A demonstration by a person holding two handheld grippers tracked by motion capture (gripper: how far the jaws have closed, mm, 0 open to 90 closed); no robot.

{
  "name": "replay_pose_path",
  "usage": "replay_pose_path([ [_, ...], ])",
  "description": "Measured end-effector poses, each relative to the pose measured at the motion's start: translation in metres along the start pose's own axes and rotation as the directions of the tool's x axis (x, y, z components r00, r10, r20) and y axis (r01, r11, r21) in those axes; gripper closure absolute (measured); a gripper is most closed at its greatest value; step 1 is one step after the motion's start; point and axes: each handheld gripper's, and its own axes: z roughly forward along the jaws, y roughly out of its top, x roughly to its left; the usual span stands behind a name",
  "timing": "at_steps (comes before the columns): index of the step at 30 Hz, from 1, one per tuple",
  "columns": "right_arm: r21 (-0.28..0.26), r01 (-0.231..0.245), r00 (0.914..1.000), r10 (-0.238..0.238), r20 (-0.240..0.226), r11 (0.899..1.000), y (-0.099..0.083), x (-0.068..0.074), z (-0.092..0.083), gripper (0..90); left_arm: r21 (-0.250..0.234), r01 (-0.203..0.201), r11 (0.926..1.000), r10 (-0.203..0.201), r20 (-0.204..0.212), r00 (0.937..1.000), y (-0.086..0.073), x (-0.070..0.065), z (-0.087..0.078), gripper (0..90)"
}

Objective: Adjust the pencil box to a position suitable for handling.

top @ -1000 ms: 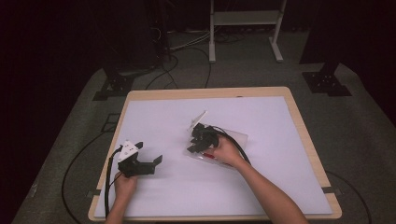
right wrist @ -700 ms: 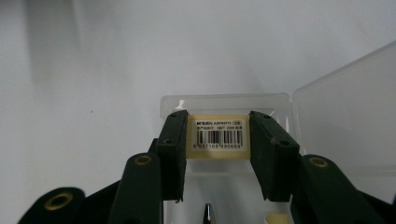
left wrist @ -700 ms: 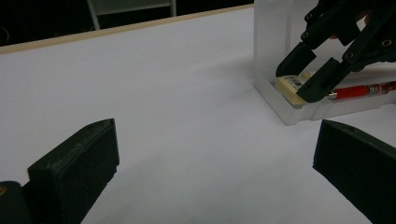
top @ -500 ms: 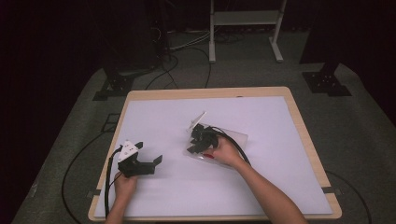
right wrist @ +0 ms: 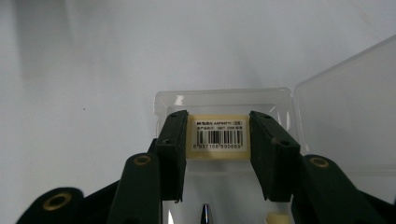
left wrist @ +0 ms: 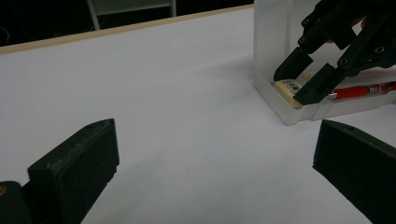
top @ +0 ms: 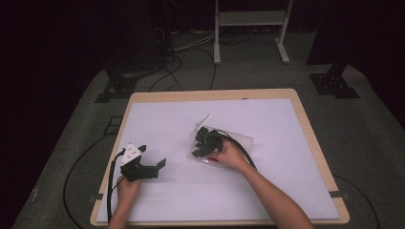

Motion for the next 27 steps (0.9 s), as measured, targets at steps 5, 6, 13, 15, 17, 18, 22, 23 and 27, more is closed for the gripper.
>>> replay_pose_path([
  [5, 0.000, 0.000, 1.0000, 0.000, -0.002, 1.000, 0.0000, 0.0002, -0.0002, 57.2, 0.000, -0.001, 1.0000, 0.001, 0.000, 1.0000, 0.0000, -0.0001, 0.0000, 0.0],
  [6, 0.000, 0.000, 1.0000, 0.000, -0.002, 1.000, 0.0001, 0.0006, -0.0002, 57.0, 0.000, 0.000, 1.0000, 0.000, 0.000, 1.0000, 0.0000, -0.0001, 0.0000, 0.0],
  [13, -0.004, 0.002, 1.0000, -0.002, 0.009, 1.000, 0.0008, 0.0017, -0.0015, 56.8, 0.000, 0.000, 1.0000, 0.000, -0.001, 1.0000, -0.0001, -0.0001, 0.0000, 0.0],
  [15, -0.006, 0.000, 1.0000, 0.000, 0.008, 1.000, 0.0008, 0.0018, -0.0018, 56.8, 0.000, -0.001, 1.0000, 0.001, 0.000, 1.0000, -0.0001, -0.0001, 0.0000, 0.0],
  [17, -0.009, 0.002, 0.9999, -0.001, 0.011, 1.000, 0.0008, 0.0019, -0.0031, 56.6, 0.000, 0.000, 1.0000, 0.000, -0.001, 1.0000, -0.0001, -0.0001, 0.0000, 0.0],
  [18, -0.018, 0.007, 0.9999, -0.007, 0.013, 1.000, 0.0010, 0.0015, -0.0049, 56.2, 0.000, -0.001, 1.0000, 0.001, -0.001, 1.0000, -0.0001, -0.0001, 0.0000, 0.0],
  [22, -0.033, 0.004, 0.9999, -0.004, 0.015, 0.999, 0.0014, 0.0009, -0.0073, 55.9, -0.001, 0.002, 1.0000, -0.002, -0.003, 1.0000, -0.0003, -0.0004, -0.0002, 0.0],
  [23, -0.035, 0.004, 0.9999, -0.003, 0.016, 0.999, 0.0014, 0.0009, -0.0078, 55.9, -0.002, 0.003, 1.0000, -0.003, -0.004, 1.0000, -0.0004, -0.0005, -0.0004, 0.0],
  [27, -0.039, 0.006, 0.9999, -0.006, 0.010, 0.999, 0.0011, 0.0014, -0.0097, 55.9, -0.003, 0.004, 1.0000, -0.004, -0.006, 1.0000, -0.0005, -0.0003, -0.0004, 0.0],
])
